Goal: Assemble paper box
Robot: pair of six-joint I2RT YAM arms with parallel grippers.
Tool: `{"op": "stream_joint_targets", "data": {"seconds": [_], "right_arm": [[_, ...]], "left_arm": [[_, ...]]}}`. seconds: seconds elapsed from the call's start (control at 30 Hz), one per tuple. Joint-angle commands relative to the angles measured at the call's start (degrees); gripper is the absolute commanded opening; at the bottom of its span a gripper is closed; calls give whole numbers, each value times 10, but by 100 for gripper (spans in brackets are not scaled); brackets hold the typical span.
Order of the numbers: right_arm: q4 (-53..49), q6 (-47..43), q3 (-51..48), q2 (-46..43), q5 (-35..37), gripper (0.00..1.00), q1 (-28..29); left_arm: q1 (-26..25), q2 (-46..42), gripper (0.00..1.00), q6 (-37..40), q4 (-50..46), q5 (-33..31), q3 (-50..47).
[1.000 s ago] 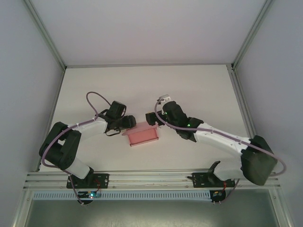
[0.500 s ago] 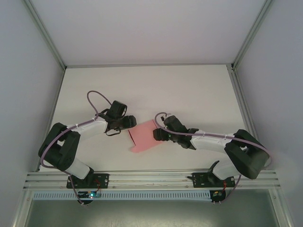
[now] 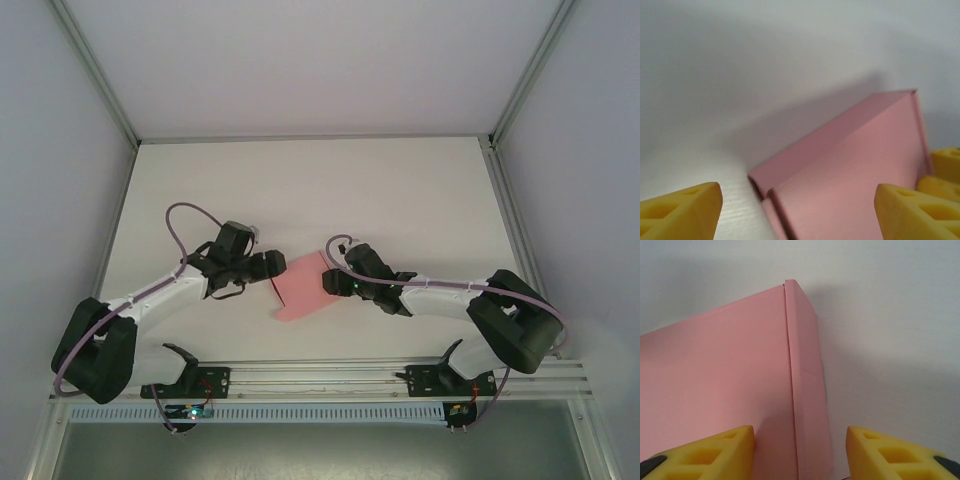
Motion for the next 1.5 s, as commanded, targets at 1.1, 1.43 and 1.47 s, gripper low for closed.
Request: {"op": "stream_joint_targets", "data": {"seconds": [1.1, 1.43, 1.47], "right_arm": [[-8, 19, -98, -159, -287, 98, -184], [98, 57, -88, -43, -383, 98, -190], [121, 66, -85, -28, -395, 98, -189]], "left_arm": [[42, 118, 10, -82, 283, 163, -115], [56, 55, 8, -65, 267, 149, -146], [56, 51, 8, -62, 260, 149, -144]]}}
